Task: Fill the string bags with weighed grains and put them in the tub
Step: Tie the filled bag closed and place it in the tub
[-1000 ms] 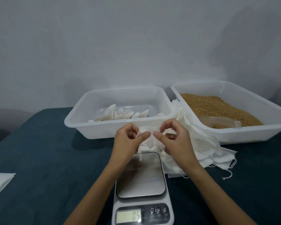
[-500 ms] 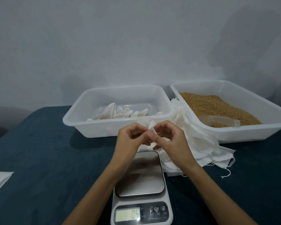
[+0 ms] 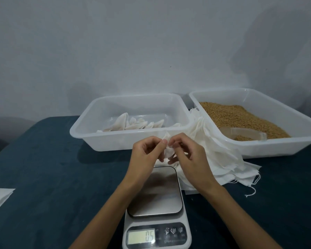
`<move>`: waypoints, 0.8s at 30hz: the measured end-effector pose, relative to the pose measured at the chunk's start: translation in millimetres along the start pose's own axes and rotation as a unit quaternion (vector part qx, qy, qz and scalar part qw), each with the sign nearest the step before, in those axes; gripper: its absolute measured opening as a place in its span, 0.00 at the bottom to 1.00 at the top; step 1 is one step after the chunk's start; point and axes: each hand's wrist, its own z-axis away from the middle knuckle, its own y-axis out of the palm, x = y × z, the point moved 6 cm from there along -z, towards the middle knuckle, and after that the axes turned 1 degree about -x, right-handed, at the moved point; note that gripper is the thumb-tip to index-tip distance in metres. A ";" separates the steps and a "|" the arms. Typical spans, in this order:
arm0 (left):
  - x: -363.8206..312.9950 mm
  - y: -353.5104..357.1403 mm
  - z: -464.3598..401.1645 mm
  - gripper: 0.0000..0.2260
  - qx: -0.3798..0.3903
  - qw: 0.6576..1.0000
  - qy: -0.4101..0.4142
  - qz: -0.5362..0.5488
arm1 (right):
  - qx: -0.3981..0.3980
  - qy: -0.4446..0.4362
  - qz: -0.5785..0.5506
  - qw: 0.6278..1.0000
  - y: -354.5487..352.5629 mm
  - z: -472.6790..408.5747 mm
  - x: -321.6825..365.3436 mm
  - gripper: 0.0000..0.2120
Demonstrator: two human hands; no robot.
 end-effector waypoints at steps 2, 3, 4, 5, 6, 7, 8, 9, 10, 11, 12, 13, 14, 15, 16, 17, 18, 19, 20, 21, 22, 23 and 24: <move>-1.2 -0.9 0.0 0.10 0.000 1.000 0.007 0.001 | -0.008 -0.002 0.012 1.000 0.2 0.4 1.7 0.08; -2.0 -0.9 0.1 0.10 0.001 1.000 0.012 -0.001 | -0.013 -0.002 0.013 1.000 -0.5 0.2 2.2 0.05; -2.9 -0.8 0.3 0.10 0.003 1.000 0.018 -0.006 | -0.014 0.000 0.011 1.000 -1.2 -0.1 2.4 0.03; -3.6 -0.2 0.5 0.10 0.007 1.000 0.024 -0.015 | -0.013 0.003 0.005 1.000 -1.9 -0.4 2.0 0.02; -4.3 0.5 0.7 0.10 0.012 0.999 0.032 -0.026 | -0.015 0.004 -0.003 1.000 -2.9 -0.5 1.7 0.02; -5.1 1.3 1.0 0.10 0.016 0.999 0.037 -0.034 | -0.021 0.004 -0.009 1.000 -4.7 -0.9 0.7 0.03; -6.2 1.8 1.6 0.10 0.018 0.998 0.041 -0.040 | -0.028 0.003 -0.011 1.000 -6.8 -1.8 -0.5 0.05; -7.4 1.7 2.2 0.09 0.016 0.998 0.044 -0.046 | -0.033 0.005 -0.015 0.999 -8.8 -3.1 -2.5 0.07; -8.1 0.6 2.3 0.08 0.006 0.997 0.047 -0.053 | -0.038 0.013 -0.030 0.999 -10.3 -4.4 -4.3 0.08; -8.1 -2.0 1.6 0.07 -0.014 0.997 0.048 -0.060 | -0.043 0.027 -0.059 0.997 -11.7 -5.5 -6.8 0.10; -7.8 -5.8 0.6 0.05 -0.041 0.996 0.047 -0.068 | -0.049 0.046 -0.096 0.993 -13.4 -6.2 -8.4 0.12; -7.2 -9.0 -0.2 0.06 -0.066 0.994 0.040 -0.073 | -0.053 0.065 -0.136 0.987 -14.7 -6.9 -10.1 0.14; -5.7 -11.1 -1.0 0.11 -0.081 0.994 0.022 -0.065 | -0.050 0.084 -0.176 0.979 -14.6 -7.4 -10.6 0.16; -2.6 -11.2 -2.2 0.17 -0.082 0.996 -0.008 -0.035 | -0.043 0.100 -0.210 0.972 -13.6 -8.0 -10.6 0.17; 1.6 -9.9 -3.1 0.23 -0.071 0.996 -0.049 0.010 | -0.037 0.112 -0.236 0.964 -12.6 -8.3 -10.1 0.17; 6.1 -7.7 -3.5 0.27 -0.055 0.993 -0.089 0.054 | -0.034 0.124 -0.258 0.958 -11.6 -9.0 -10.9 0.16; 9.0 -6.0 -3.4 0.30 -0.041 0.989 -0.119 0.083 | -0.035 0.135 -0.279 0.950 -11.2 -9.4 -11.3 0.14; 11.8 -5.4 -3.5 0.31 -0.031 0.986 -0.138 0.093 | -0.038 0.148 -0.297 0.943 -11.7 -9.8 -12.4 0.12; 14.5 -5.5 -3.5 0.31 -0.023 0.984 -0.149 0.094 | -0.037 0.159 -0.317 0.934 -12.1 -9.9 -12.0 0.10; 17.0 -6.0 -3.6 0.30 -0.017 0.983 -0.156 0.090 | -0.032 0.163 -0.331 0.929 -12.8 -9.7 -12.1 0.12; 19.4 -6.1 -3.5 0.29 -0.008 0.983 -0.162 0.088 | -0.020 0.163 -0.343 0.925 -13.0 -9.0 -10.5 0.14; 20.7 -5.0 -3.0 0.28 0.005 0.982 -0.166 0.094 | -0.007 0.158 -0.349 0.924 -12.9 -8.7 -8.9 0.14; 20.6 -3.2 -2.2 0.26 0.022 0.979 -0.168 0.110 | 0.004 0.155 -0.353 0.923 -12.6 -7.9 -7.1 0.13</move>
